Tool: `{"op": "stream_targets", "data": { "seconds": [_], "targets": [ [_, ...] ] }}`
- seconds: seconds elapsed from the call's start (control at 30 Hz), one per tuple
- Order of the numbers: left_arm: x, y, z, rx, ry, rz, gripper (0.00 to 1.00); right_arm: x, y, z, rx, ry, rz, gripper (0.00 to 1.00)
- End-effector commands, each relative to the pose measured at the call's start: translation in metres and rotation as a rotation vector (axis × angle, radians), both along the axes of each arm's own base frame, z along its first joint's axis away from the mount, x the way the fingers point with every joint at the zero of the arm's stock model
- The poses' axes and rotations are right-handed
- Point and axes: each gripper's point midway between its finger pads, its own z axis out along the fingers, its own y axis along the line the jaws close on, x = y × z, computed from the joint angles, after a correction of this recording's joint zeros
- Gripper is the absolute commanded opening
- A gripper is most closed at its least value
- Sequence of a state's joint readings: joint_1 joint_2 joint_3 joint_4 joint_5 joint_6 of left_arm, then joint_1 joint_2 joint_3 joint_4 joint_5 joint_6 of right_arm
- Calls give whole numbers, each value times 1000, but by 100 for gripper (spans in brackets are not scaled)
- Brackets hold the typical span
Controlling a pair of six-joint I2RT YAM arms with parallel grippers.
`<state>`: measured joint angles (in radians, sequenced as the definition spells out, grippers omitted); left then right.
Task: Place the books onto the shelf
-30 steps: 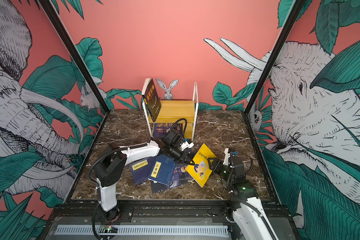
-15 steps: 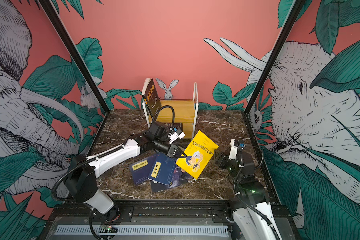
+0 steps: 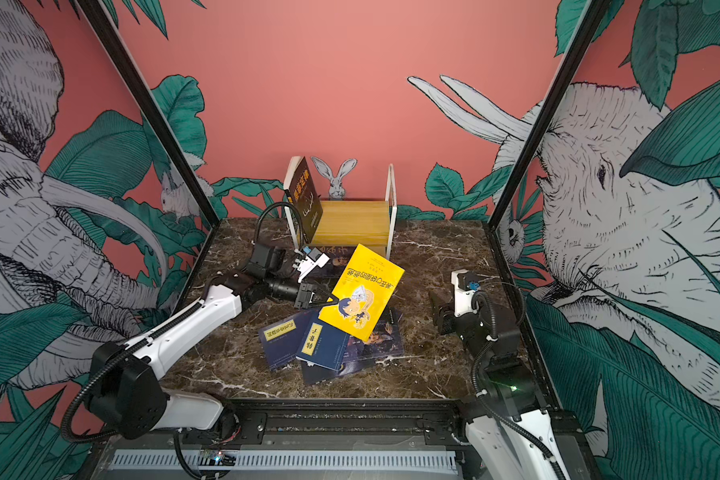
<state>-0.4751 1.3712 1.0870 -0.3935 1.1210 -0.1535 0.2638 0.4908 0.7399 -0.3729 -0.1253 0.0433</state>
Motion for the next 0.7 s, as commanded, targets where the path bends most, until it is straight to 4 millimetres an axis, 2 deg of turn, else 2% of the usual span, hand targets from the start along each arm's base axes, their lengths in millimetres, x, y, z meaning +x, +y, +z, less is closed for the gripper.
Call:
{"op": "stream_targets", "data": {
  "seconds": [0.0, 0.17, 0.33, 0.43, 0.6, 0.67],
  "targets": [
    [-24, 15, 28, -121, -94, -112, 0, 2, 6, 27, -191, -153, 44, 57],
    [-36, 37, 26, -136, -91, -117, 0, -1, 27, 35, -463, -281, 111, 62],
    [-25, 58, 34, -177, -103, -50, 0, -4, 68, 37, -762, -428, 218, 68],
    [-18, 66, 27, -176, -85, -9, 0, -10, 94, 42, -949, -584, 221, 76],
    [-16, 68, 22, -204, -71, -8, 0, -22, 134, 18, -1328, -801, 241, 82],
    [-14, 69, 24, -206, -61, -4, 0, -28, 144, 14, -1395, -821, 271, 76]
  ]
}}
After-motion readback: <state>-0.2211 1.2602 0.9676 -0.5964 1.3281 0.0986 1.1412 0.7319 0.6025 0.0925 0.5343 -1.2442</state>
